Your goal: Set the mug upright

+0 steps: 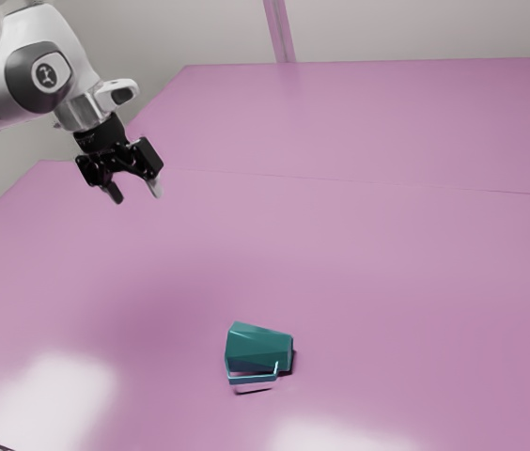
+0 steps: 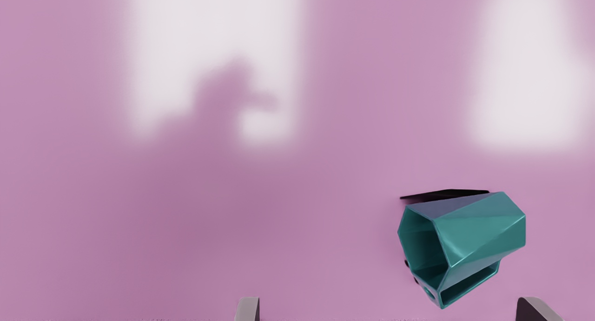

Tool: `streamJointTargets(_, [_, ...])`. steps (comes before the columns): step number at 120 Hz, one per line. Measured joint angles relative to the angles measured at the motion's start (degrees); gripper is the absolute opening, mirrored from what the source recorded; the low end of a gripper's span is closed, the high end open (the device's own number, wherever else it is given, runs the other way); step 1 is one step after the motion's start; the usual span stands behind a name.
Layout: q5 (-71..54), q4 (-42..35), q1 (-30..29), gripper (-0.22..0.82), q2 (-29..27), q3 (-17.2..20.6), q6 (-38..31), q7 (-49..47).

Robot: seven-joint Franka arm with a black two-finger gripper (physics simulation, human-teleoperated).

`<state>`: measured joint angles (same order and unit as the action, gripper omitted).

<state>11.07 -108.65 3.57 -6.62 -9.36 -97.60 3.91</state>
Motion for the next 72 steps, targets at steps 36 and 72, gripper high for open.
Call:
streamJointTargets(36, [15.37,-15.96,-0.97,0.60,1.10,0.02,-1.74,-2.69])
streamJointTargets(72, [23.62,-18.26,0.42,0.60,7.77,0.55,-3.38,-4.62])
